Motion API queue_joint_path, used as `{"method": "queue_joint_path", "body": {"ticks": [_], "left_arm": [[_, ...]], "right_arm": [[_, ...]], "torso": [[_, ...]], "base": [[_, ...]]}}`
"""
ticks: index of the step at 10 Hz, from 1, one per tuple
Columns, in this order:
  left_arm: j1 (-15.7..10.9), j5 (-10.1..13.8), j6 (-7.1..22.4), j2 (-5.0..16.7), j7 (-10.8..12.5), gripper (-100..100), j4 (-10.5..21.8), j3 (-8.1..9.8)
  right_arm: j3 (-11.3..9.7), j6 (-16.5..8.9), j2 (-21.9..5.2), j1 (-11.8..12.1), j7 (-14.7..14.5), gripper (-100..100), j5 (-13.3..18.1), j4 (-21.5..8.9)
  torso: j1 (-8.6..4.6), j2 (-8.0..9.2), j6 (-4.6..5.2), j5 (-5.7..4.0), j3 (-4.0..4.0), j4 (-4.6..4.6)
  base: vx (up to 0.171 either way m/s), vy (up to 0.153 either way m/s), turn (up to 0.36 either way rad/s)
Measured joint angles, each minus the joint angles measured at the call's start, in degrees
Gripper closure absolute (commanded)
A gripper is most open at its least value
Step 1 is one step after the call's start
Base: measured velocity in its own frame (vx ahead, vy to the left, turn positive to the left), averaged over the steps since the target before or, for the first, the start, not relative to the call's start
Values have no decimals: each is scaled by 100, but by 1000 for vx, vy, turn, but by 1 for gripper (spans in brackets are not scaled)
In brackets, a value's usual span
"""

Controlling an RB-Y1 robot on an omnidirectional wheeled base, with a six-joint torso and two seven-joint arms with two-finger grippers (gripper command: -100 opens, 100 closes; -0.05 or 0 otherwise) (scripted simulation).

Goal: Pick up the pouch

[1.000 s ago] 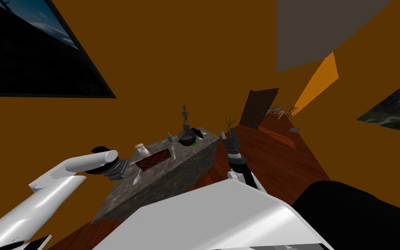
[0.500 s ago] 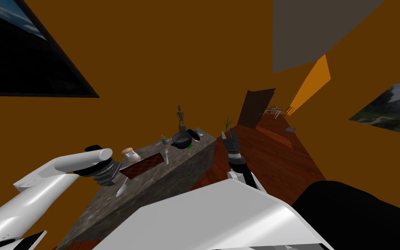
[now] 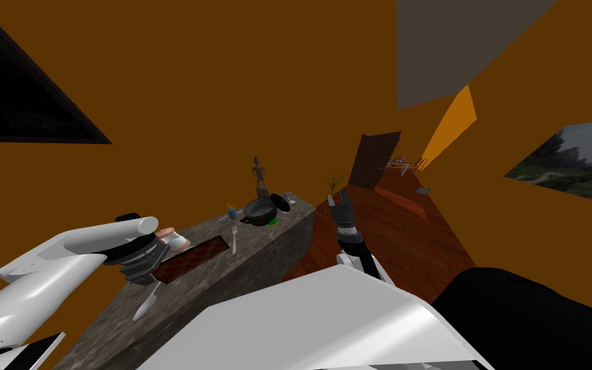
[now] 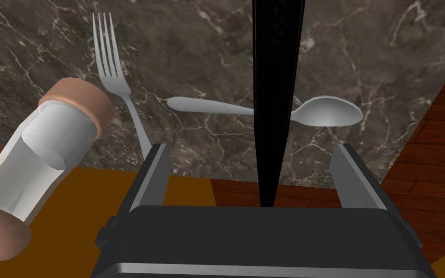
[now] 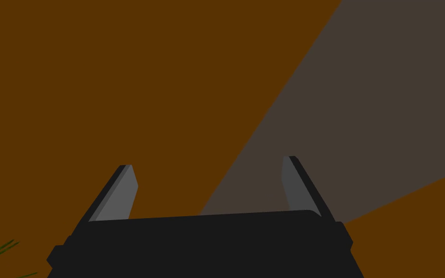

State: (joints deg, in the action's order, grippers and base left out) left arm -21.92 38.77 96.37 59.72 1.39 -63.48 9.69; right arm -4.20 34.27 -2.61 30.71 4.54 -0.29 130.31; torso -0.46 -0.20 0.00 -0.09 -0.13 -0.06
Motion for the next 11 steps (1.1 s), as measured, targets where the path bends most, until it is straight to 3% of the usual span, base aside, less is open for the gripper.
{"method": "queue_joint_path", "body": {"ticks": [6,7,8,11], "left_arm": [[-231,-21,865,363,-12,-100,342,45],[-234,-21,888,369,-18,0,349,47],[-234,-21,886,368,-17,-100,347,46],[-366,-44,672,297,-434,-100,526,-76]], "right_arm": [[0,0,0,0,0,0,0,0],[1,0,0,0,0,0,0,0],[1,0,-1,-1,0,0,0,0],[1,0,0,2,0,0,0,0]], "torso": [[-3,-2,-1,-2,-2,-1],[19,12,-2,4,6,2],[34,24,-2,8,13,5],[-5,-7,-10,1,-4,-2]], "base": [[67,-107,-41],[7,-9,0],[75,-42,262],[105,-101,347]]}}
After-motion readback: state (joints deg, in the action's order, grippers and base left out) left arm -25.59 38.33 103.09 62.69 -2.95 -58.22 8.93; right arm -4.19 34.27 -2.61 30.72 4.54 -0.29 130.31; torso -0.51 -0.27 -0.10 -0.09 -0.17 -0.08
